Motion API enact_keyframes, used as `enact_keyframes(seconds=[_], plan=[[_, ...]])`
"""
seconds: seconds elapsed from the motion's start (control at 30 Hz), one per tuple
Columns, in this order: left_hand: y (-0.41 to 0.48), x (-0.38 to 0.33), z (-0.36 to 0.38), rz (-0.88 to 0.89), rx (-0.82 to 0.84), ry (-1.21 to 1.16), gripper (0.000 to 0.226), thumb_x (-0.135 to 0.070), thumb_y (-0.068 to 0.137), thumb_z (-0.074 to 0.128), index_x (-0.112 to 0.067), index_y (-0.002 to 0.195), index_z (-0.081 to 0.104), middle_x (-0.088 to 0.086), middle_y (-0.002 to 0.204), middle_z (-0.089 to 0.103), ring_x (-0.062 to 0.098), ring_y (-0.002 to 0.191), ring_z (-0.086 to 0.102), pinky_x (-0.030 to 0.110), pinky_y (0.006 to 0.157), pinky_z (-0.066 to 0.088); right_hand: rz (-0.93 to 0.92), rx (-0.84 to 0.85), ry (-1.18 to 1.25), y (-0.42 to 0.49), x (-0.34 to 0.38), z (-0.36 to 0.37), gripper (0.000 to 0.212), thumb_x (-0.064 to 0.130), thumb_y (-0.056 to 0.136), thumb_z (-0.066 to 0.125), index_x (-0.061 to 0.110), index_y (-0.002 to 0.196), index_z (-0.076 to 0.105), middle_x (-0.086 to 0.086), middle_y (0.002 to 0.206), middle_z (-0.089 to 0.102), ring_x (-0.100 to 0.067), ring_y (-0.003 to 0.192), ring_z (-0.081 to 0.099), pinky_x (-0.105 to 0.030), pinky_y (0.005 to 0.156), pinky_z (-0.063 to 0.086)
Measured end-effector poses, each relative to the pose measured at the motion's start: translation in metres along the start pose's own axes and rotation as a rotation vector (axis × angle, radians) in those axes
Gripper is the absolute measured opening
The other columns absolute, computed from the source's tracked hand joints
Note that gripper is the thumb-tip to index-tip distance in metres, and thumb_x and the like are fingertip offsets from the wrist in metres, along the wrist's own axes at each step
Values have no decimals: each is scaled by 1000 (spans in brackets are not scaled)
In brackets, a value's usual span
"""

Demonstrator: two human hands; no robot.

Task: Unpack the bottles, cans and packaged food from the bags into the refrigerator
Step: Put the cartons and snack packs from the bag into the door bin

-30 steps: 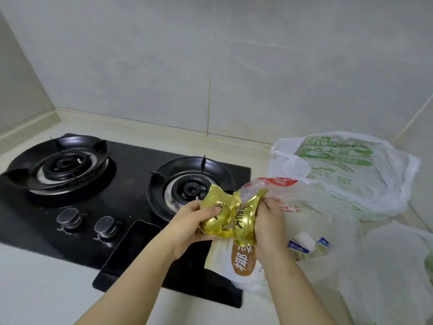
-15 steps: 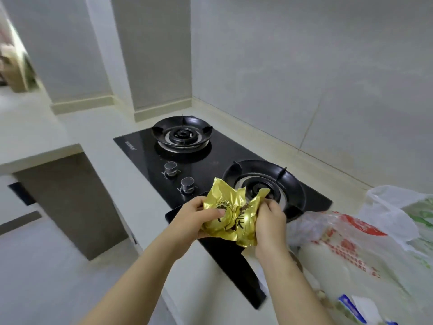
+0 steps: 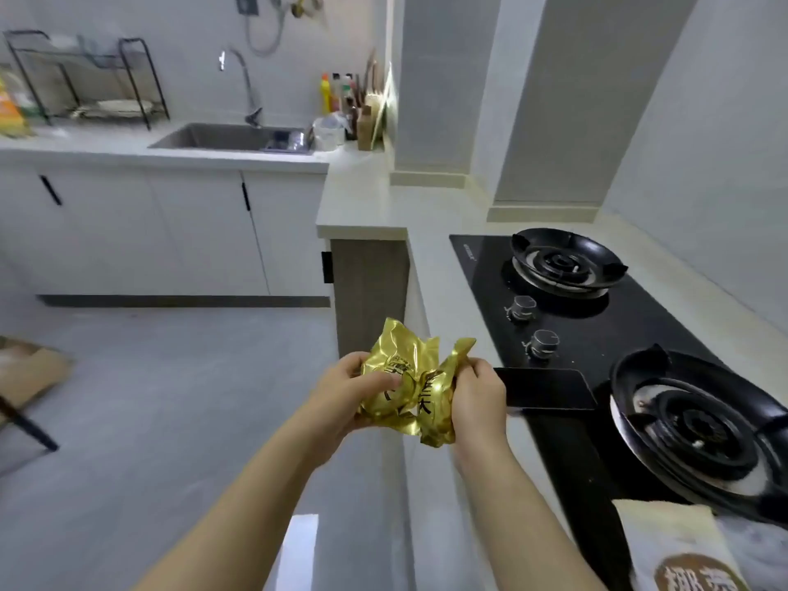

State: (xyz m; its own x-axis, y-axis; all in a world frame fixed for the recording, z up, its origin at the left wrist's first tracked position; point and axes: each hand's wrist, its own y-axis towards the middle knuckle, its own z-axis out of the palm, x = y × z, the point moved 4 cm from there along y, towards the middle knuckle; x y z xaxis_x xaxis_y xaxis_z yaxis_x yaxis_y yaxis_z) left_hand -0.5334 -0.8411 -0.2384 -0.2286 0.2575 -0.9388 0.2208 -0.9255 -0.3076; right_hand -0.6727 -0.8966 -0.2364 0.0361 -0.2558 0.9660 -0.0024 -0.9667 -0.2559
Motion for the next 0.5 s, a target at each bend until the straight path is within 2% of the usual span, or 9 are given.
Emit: enact_keyframes(seconds=[0.13,0.27,0.4,0.5], plan=[[-31,-6,-65,36,-153,-41,30,-9,83,63,-10,112,56,13,104,66,26,91,67,34,73,58,-14,169,-55,-23,2,69,27,17,97,38,15,76,56,-1,70,53,-16,65,48,-28,59,40],[-76,-11,-137,82,-333,-84,27,-8,82,64,-11,108,59,10,97,67,23,85,67,32,67,57,-31,349,-80,-61,-1,144,28,15,97,37,11,78,57,-3,69,51,-16,64,46,-29,58,38],[-132,-12,-208,130,-503,-127,24,-8,82,64,-11,105,61,11,97,68,26,88,68,37,73,57,-56,512,-126,-115,-5,220,31,16,97,38,12,68,48,-2,64,45,-16,61,41,-30,58,34],[-174,-19,-258,167,-613,-139,23,-10,82,65,-12,104,60,10,97,68,24,86,67,35,69,56,-102,622,-150,-160,-4,273,31,19,96,38,13,66,45,-1,62,43,-17,60,39,-32,59,33]])
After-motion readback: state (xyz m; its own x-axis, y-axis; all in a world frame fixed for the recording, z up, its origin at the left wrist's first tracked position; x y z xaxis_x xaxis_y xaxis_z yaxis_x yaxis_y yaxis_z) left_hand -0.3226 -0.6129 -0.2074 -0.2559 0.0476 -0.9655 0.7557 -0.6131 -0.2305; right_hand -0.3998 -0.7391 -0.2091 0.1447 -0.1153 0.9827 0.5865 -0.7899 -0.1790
